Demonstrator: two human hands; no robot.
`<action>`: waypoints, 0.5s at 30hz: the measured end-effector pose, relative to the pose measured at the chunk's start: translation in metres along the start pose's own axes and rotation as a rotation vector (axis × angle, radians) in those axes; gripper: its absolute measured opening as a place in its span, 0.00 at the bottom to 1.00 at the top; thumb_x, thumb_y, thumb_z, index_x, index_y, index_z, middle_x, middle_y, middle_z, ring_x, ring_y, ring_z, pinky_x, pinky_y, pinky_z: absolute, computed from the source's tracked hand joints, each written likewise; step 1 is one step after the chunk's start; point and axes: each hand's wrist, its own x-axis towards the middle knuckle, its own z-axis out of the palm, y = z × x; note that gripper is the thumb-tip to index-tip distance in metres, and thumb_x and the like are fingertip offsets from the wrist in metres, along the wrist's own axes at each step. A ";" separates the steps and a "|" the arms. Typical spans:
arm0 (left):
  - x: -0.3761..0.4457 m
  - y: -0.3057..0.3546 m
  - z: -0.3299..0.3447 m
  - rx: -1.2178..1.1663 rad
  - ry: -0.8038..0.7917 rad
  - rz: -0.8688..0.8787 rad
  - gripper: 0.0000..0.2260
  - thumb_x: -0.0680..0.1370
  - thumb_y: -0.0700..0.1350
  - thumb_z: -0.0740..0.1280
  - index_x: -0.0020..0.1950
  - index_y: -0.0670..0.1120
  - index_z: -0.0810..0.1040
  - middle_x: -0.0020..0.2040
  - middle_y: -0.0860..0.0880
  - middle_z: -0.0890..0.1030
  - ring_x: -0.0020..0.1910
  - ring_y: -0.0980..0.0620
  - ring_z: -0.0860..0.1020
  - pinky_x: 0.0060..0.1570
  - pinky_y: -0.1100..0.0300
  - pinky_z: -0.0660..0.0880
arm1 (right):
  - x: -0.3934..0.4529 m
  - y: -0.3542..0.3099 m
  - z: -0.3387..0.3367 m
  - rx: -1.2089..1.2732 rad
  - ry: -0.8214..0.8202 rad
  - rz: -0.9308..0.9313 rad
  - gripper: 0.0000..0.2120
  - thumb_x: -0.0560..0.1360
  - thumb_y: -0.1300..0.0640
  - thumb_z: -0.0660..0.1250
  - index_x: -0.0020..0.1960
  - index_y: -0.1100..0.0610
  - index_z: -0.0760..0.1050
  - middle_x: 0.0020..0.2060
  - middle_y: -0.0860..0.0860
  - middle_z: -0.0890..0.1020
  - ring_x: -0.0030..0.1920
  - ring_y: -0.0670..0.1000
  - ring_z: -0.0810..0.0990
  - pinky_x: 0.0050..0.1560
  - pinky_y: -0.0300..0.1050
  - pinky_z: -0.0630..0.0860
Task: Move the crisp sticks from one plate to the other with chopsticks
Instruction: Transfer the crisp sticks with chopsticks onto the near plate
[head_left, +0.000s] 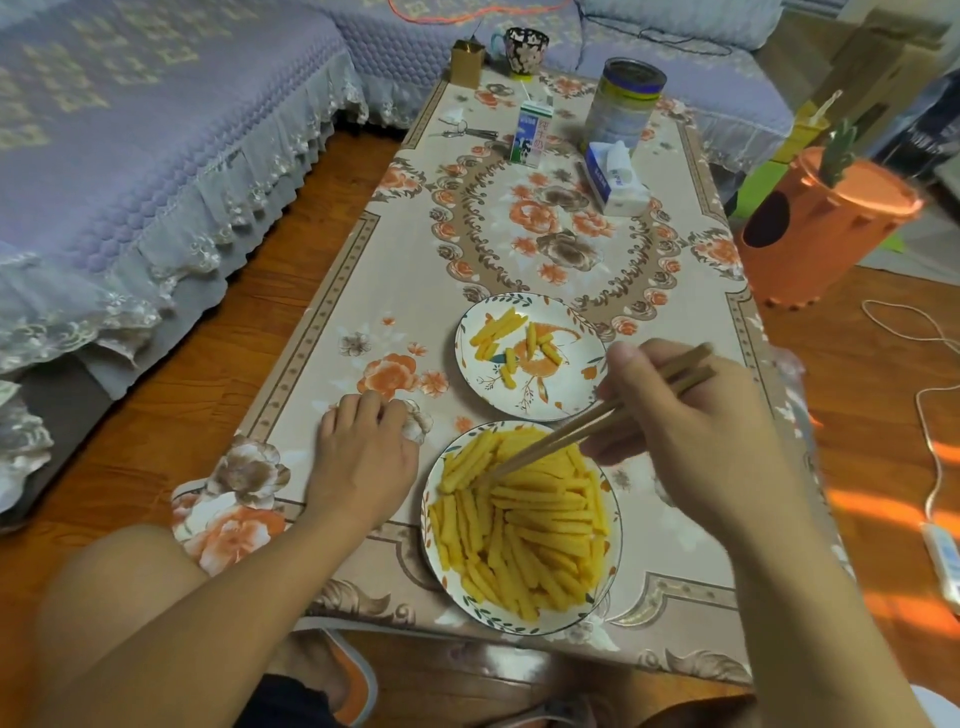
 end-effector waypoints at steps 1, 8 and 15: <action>0.000 0.000 0.001 0.001 0.002 0.001 0.19 0.75 0.50 0.52 0.59 0.47 0.77 0.55 0.47 0.75 0.54 0.44 0.71 0.54 0.48 0.71 | 0.005 -0.001 -0.006 -0.009 0.052 -0.027 0.17 0.83 0.52 0.64 0.44 0.64 0.80 0.30 0.58 0.84 0.29 0.56 0.86 0.32 0.48 0.84; 0.000 0.001 0.000 0.011 0.015 0.004 0.19 0.76 0.50 0.51 0.57 0.46 0.77 0.54 0.46 0.75 0.53 0.44 0.71 0.52 0.47 0.71 | 0.060 0.036 -0.023 0.042 0.401 -0.049 0.17 0.85 0.50 0.61 0.45 0.59 0.80 0.35 0.56 0.85 0.34 0.56 0.87 0.40 0.58 0.86; 0.001 0.001 0.000 0.016 0.001 -0.003 0.19 0.75 0.50 0.51 0.58 0.46 0.77 0.55 0.47 0.75 0.54 0.44 0.71 0.53 0.48 0.71 | 0.081 0.057 0.018 0.010 0.332 -0.053 0.16 0.84 0.50 0.64 0.42 0.58 0.79 0.28 0.52 0.84 0.30 0.53 0.86 0.40 0.56 0.85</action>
